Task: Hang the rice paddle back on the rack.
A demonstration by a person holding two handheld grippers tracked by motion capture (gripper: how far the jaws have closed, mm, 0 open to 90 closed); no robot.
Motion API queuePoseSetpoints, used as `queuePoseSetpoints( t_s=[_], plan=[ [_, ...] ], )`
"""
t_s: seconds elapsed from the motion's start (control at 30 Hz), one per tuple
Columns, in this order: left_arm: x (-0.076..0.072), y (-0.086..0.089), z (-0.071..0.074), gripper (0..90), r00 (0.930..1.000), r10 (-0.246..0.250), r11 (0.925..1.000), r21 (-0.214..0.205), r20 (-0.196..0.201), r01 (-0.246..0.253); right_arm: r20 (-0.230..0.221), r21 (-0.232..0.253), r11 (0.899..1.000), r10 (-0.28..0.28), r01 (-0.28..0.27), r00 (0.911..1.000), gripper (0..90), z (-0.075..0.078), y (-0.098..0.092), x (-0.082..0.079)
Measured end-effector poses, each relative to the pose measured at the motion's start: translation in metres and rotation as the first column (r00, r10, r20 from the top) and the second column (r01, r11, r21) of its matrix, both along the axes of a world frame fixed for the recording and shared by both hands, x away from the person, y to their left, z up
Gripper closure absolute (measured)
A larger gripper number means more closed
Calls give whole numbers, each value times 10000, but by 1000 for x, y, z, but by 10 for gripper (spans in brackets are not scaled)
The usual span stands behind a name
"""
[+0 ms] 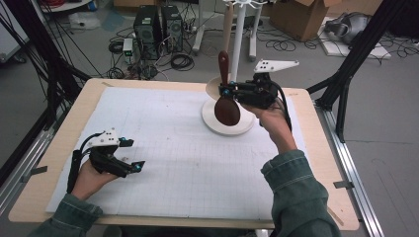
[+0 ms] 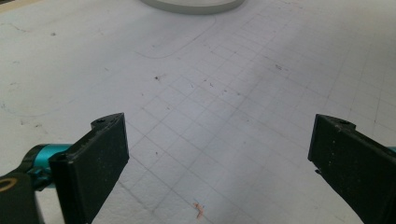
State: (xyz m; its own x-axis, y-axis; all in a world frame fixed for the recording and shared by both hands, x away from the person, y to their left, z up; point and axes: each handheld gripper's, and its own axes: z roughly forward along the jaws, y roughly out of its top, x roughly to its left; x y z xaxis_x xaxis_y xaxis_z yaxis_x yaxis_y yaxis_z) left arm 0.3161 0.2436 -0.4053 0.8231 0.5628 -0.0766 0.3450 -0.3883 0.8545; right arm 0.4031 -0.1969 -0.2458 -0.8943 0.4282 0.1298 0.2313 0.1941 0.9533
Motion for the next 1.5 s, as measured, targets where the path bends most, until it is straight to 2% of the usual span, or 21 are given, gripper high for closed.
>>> queuePoseSetpoints(
  t_s=[0.1,0.47,0.6,1.03,1.27,1.5],
  plan=[
    [0,0,0,56,10000,-50,10000,7,16,50,57,189,9998,-16,15,10000,779,6,-3,3],
    [2,-1,0,50,10000,-12,10000,-25,-30,12,134,312,9992,-259,255,9996,779,30,-6,19],
    [3,-4,0,19,10000,2,10000,13,-45,-2,210,429,9984,-389,379,9990,779,42,-9,24],
    [3,-3,1,17,9999,135,9998,-143,17,-135,29,737,9956,-575,571,9983,779,68,-11,42],
    [2,-2,2,17,9999,116,9998,-191,56,-115,-198,877,9931,-759,774,9969,778,74,-11,54],
    [1,-3,1,17,10000,68,9999,-140,49,-67,-550,1008,9902,-916,968,9943,778,68,-14,64]
  ],
)
